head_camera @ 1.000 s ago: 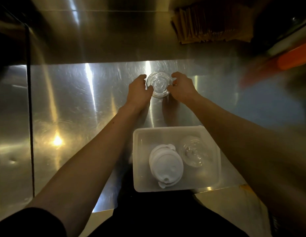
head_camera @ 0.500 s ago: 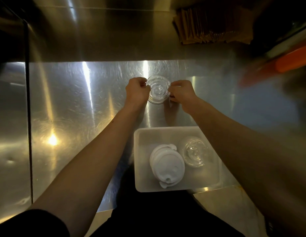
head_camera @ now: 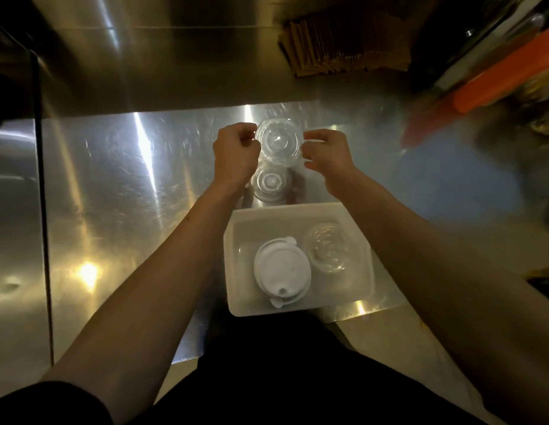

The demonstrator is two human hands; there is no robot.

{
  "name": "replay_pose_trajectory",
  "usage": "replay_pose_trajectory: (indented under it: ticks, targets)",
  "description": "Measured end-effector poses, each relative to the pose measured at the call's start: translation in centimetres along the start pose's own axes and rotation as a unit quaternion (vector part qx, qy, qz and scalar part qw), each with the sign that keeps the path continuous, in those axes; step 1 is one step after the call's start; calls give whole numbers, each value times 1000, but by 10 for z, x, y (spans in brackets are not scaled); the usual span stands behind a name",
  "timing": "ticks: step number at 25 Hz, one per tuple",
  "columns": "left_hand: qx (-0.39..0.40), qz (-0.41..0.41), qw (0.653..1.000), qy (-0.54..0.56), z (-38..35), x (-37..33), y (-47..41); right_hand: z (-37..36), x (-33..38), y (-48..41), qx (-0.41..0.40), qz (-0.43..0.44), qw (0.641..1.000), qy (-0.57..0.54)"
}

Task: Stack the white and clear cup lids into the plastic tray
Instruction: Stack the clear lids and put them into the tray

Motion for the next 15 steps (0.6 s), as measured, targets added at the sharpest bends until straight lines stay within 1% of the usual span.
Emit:
replay_pose_trajectory:
  ticks: [4, 9, 11, 15]
  targets:
    - [11, -30, 999, 15, -11, -10, 22, 26, 0, 24, 3, 37, 999, -29]
    - [42, -55, 997, 25, -28, -16, 57, 59, -23, 61, 4, 60, 996, -64]
    - [58, -62, 996, 8, -33, -16, 70, 67, -39, 75, 7, 63, 994, -83]
    - [100, -72, 991, -50, -47, -14, 97, 79, -78, 107, -5, 43, 993, -109]
Point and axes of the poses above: each hand's wrist, its own y-axis away from the middle knuckle, its own z-axis out of the back of the hand, x = y × z, the point moved 4 cm from there along -y, towards the middle knuckle, and after that the axes turned 5 degrees about x, right-handed, at the moved point
